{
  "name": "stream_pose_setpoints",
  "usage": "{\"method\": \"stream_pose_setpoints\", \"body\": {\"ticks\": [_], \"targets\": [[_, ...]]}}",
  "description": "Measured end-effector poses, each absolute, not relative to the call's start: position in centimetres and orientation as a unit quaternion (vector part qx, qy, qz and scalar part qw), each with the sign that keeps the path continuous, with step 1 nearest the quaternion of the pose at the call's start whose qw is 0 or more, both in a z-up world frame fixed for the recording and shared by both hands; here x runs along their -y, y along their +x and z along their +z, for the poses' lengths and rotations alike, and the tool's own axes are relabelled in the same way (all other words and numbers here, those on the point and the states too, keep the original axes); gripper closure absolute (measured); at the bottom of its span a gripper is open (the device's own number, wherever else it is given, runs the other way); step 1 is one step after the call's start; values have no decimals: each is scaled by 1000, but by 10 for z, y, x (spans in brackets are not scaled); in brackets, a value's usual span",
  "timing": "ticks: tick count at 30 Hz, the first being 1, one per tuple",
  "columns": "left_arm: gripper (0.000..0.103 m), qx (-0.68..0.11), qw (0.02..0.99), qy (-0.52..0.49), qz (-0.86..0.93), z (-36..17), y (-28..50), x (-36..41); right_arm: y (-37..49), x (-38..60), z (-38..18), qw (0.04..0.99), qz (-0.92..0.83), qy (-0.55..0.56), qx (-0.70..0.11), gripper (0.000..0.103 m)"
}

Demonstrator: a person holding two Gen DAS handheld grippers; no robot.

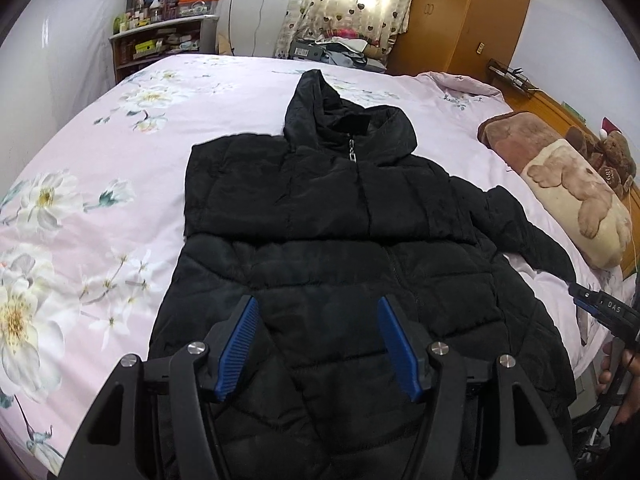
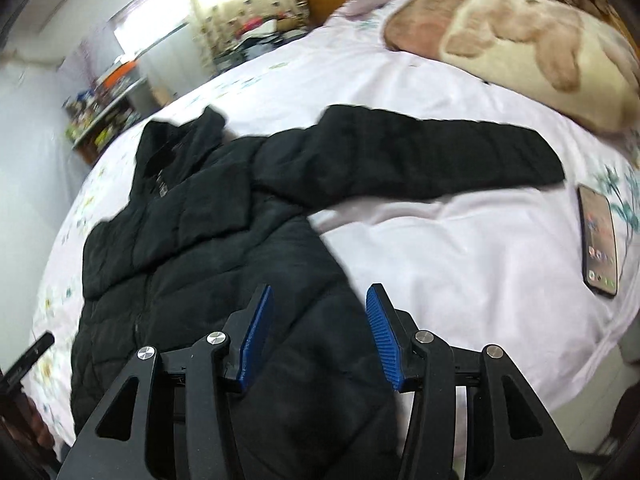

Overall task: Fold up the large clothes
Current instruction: 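Grasp the other black sleeve cuff with the right tool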

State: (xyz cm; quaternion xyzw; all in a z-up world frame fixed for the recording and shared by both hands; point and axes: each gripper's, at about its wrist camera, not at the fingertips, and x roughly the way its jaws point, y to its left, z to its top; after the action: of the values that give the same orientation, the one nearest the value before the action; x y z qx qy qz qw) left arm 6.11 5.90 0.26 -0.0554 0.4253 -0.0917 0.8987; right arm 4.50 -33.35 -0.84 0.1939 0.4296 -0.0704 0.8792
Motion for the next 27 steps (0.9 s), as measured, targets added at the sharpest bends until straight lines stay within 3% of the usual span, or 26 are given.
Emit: {"method": "stream_pose_setpoints", "body": {"ticks": [9, 13, 24, 26, 27], "targets": [[38, -420, 904, -29, -68, -11, 122, -44, 82, 429, -49, 853, -149, 253, -432, 53], [38, -425, 903, -21, -56, -28, 159, -40, 98, 474, -72, 836, -180, 290, -429, 46], [38, -448, 893, -25, -31, -69, 208, -49, 130, 556, -120, 793, -221, 420, -382, 46], [38, -450, 892, -23, -31, -72, 209, -51, 133, 558, -119, 781, -259, 433, -369, 52], [38, -449, 892, -23, -32, -72, 209, -52, 135, 557, -114, 781, -271, 421, -373, 72]]}}
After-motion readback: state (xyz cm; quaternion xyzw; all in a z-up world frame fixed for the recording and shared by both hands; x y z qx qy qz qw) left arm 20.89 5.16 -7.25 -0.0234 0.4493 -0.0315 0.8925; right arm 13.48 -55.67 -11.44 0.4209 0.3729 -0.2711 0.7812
